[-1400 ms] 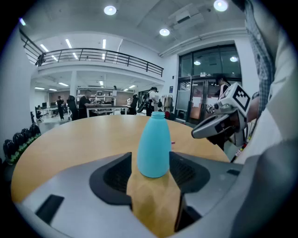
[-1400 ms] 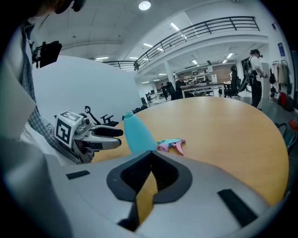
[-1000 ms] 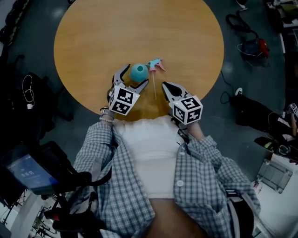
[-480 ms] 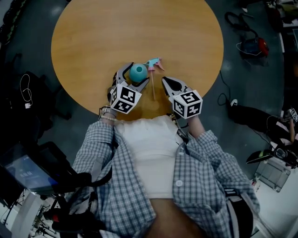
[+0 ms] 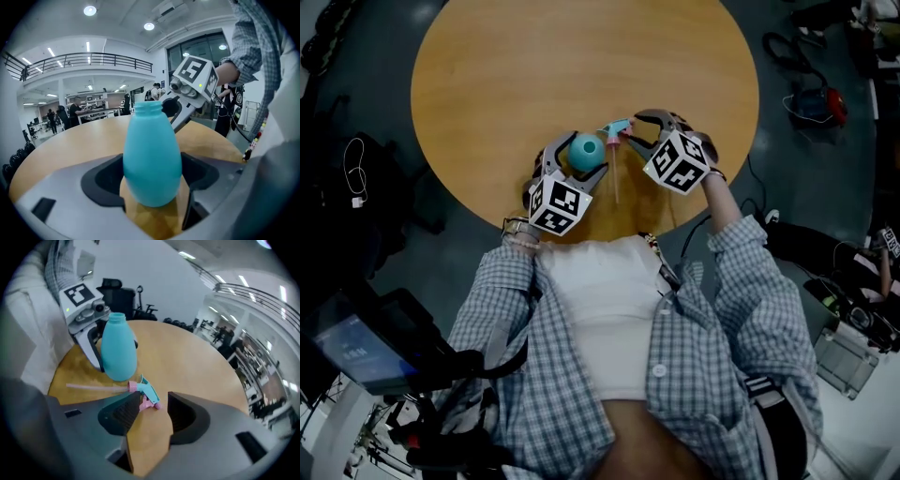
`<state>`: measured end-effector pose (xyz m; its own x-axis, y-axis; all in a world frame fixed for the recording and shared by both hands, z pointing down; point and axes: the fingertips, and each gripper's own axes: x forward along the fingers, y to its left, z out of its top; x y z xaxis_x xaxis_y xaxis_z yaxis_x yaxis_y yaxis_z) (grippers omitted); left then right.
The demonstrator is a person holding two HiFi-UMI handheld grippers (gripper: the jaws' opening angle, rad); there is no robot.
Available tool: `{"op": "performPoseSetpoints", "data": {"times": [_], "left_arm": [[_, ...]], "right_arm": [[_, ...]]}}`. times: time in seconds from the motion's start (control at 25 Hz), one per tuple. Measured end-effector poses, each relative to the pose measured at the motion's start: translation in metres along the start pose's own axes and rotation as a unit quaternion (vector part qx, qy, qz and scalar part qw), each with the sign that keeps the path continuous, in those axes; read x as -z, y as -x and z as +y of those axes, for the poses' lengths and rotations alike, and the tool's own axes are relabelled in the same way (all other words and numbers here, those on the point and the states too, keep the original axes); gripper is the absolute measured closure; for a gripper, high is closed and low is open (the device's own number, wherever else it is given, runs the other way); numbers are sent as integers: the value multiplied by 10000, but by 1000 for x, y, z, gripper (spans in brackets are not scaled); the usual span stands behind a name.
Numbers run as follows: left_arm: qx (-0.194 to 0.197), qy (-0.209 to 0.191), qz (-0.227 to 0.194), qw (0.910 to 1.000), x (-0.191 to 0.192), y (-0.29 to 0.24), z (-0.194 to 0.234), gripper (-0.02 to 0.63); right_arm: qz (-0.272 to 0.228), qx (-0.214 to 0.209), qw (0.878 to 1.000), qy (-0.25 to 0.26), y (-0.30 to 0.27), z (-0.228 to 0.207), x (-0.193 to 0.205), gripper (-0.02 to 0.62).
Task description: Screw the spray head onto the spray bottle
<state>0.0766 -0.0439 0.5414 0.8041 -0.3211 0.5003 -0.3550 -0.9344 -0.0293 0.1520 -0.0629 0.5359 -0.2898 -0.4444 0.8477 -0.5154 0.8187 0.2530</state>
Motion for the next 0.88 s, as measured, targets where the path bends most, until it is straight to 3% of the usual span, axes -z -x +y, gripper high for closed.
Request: {"op": "performPoseSetpoints", "data": {"times": [0.16, 0.4, 0.56, 0.68, 0.76, 0.88], "left_arm": [[-14, 40, -8, 10000, 0, 0, 0, 213], [-9, 76, -18, 10000, -1, 0, -2, 213], [4, 107, -30, 9999, 0, 0, -4, 213], [12, 132, -40, 9999, 0, 0, -4, 213], [16, 169, -48, 9998, 1, 0, -4, 213], [29, 238, -70, 9997, 1, -1, -4, 213]], "right_arm": [[605, -776, 9860, 1344, -19, 7, 4, 409], [1277, -1862, 9507, 2127, -36, 21, 10, 385], [1591, -2414, 9365, 1983, -45, 25, 15, 385], [1633, -2716, 9323, 1740, -47, 24, 15, 385], [1575, -2718, 9350, 1646, -47, 22, 13, 390], [1350, -2382, 9518, 1382, -45, 17, 9, 435]]}}
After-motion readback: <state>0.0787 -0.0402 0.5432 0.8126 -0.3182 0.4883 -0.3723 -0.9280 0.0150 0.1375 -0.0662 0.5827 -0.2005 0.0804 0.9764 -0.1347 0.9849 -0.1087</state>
